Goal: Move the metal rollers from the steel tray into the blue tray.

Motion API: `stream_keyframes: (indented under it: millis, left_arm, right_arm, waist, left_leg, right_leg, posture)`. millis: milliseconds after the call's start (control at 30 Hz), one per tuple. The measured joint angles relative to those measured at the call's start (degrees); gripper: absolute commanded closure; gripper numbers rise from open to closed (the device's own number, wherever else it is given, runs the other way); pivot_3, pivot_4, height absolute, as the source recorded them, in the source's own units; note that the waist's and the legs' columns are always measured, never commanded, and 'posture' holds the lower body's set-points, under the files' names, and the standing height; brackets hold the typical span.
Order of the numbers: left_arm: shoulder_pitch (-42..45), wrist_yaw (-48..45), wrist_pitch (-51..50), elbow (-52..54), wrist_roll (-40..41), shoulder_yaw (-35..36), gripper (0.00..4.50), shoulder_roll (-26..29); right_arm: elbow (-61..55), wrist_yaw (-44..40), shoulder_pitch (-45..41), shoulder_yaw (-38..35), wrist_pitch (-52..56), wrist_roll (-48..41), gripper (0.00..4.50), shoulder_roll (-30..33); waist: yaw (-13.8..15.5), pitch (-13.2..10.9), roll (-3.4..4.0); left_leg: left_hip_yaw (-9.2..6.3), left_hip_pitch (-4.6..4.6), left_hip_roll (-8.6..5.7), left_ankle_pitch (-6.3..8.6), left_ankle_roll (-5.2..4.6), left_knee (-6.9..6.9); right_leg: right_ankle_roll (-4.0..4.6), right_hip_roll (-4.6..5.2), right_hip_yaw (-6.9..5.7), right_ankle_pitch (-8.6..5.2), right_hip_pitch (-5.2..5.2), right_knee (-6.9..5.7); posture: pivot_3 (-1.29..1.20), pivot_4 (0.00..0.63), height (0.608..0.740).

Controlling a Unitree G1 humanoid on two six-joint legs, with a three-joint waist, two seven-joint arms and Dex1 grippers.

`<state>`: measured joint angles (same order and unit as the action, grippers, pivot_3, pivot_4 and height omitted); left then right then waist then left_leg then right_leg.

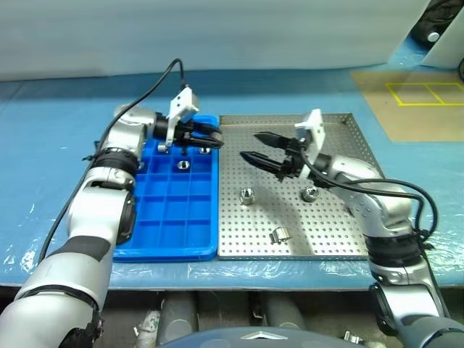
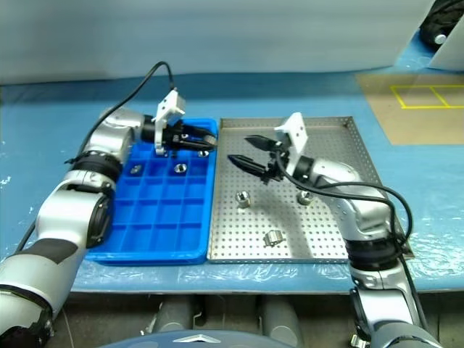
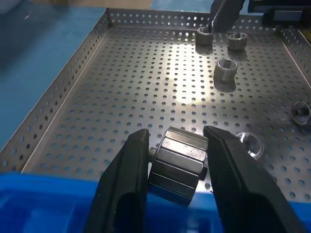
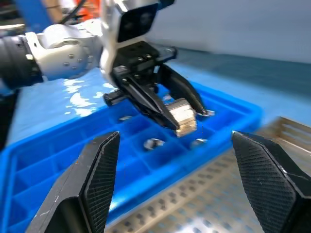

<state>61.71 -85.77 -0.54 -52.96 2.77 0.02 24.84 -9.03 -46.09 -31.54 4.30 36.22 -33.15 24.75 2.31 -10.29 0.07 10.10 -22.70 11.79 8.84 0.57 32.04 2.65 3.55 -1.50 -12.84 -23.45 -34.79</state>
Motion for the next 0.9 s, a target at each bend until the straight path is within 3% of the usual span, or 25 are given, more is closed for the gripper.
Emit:
stream_keyframes:
  millis: [167,300,467,700,900]
  left_arm:
    - [-15.9,3.2,-13.6,24.8,6.0,3.9,3.12,8.8]
    - [-25.8,8.1,-24.3,42.4,11.5,8.4,3.12,13.6]
    - [-37.0,14.5,-32.4,56.9,17.0,14.7,3.12,17.9]
    - [-50.9,22.8,-38.1,67.0,22.1,22.2,3.12,18.6]
    - [-55.2,31.2,-37.7,68.1,22.8,23.3,3.12,14.4]
  right_arm:
    - [11.6,-7.3,-8.0,4.4,-4.7,2.9,0.75,-4.2]
    - [19.1,-12.3,-11.5,6.6,-8.5,5.2,0.75,-7.6]
    - [27.3,-17.1,-15.4,8.5,-12.4,8.2,0.75,-11.9]
    - [33.0,-21.8,-17.7,9.0,-15.6,10.5,0.75,-16.2]
    - [34.0,-23.4,-17.8,9.1,-16.3,11.9,0.75,-17.4]
  waist:
    - [2.1,0.0,-0.01]
    - [5.0,0.0,-0.01]
    - [7.4,0.0,0.0]
    - [9.6,0.0,0.01]
    - [11.6,0.0,0.0]
  left_leg:
    - [-0.02,-0.75,-0.02,-0.14,0.21,0.1]
    - [-0.06,-0.92,0.05,-0.13,0.24,0.1]
    - [-0.25,-0.96,0.03,-0.23,0.41,0.13]
    - [-0.63,-0.93,0.06,-0.31,0.55,0.1]
    - [-0.73,-0.93,0.03,-0.32,0.57,0.11]
  right_leg:
    - [0.18,0.21,-0.18,-0.09,-0.88,-0.63]
    - [0.42,0.25,-0.6,-0.24,-0.97,-0.83]
    - [0.45,0.31,-0.75,-0.28,-0.94,-0.91]
    - [0.43,0.3,-0.79,-0.29,-0.93,-0.94]
    - [0.42,0.3,-0.79,-0.29,-0.9,-0.93]
  posture:
    - [0.23,0.15,0.74]
    - [0.34,0.15,0.74]
    - [0.43,0.15,0.74]
    - [0.5,0.15,0.74]
    - [0.49,0.15,0.74]
